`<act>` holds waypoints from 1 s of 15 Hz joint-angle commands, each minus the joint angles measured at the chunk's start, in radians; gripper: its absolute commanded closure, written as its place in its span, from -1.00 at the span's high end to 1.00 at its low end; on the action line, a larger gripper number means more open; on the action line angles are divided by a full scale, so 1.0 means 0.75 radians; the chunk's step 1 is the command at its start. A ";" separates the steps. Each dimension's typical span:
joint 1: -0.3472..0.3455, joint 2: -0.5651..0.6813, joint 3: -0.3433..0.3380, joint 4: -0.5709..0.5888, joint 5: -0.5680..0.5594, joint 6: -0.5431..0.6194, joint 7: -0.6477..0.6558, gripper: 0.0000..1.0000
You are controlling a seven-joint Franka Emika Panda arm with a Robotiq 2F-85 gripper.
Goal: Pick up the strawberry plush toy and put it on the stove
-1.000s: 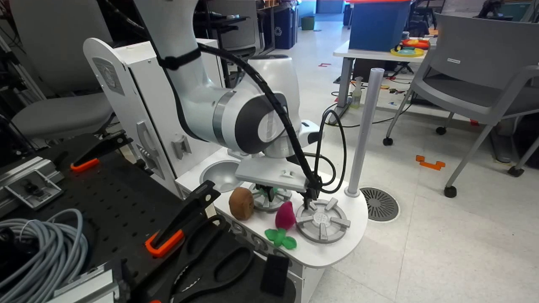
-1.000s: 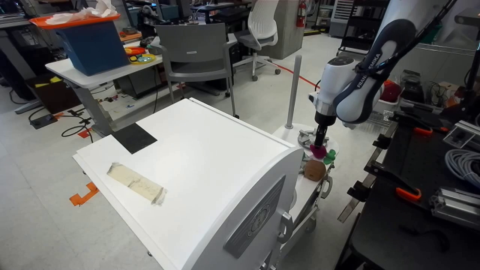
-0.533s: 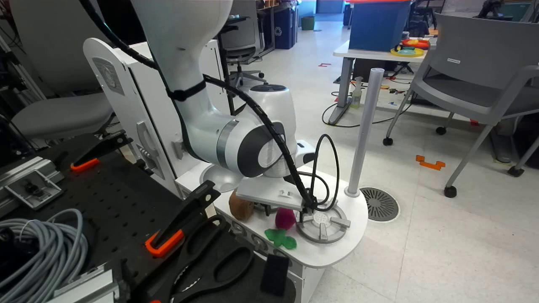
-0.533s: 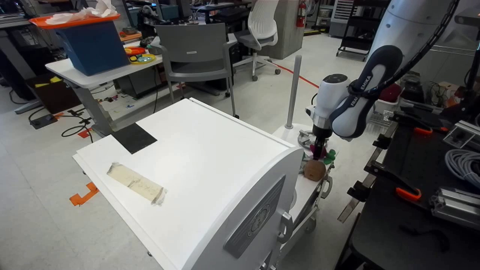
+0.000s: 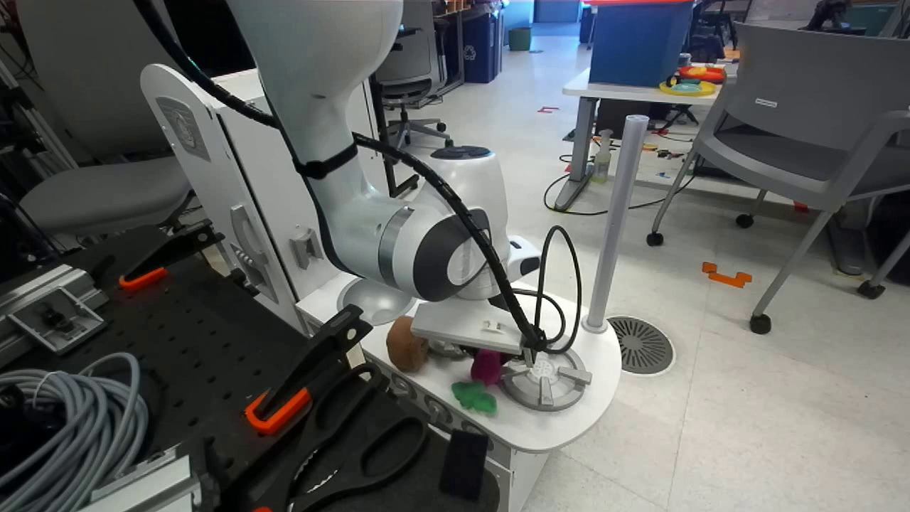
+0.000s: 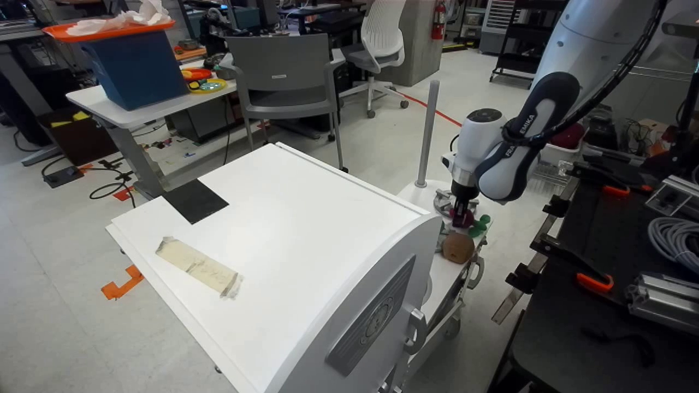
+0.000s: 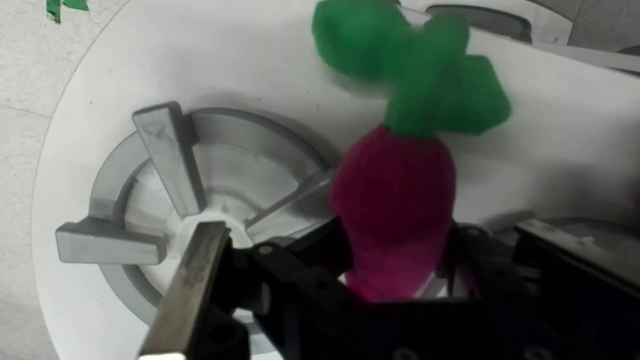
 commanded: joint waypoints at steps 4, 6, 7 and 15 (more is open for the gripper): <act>-0.039 -0.064 0.099 -0.067 -0.015 0.001 -0.021 -1.00; -0.069 -0.120 0.147 -0.136 -0.013 0.027 -0.032 -1.00; -0.083 -0.143 0.156 -0.162 -0.012 0.036 -0.036 -1.00; -0.184 -0.244 0.123 -0.179 0.024 0.163 0.027 -1.00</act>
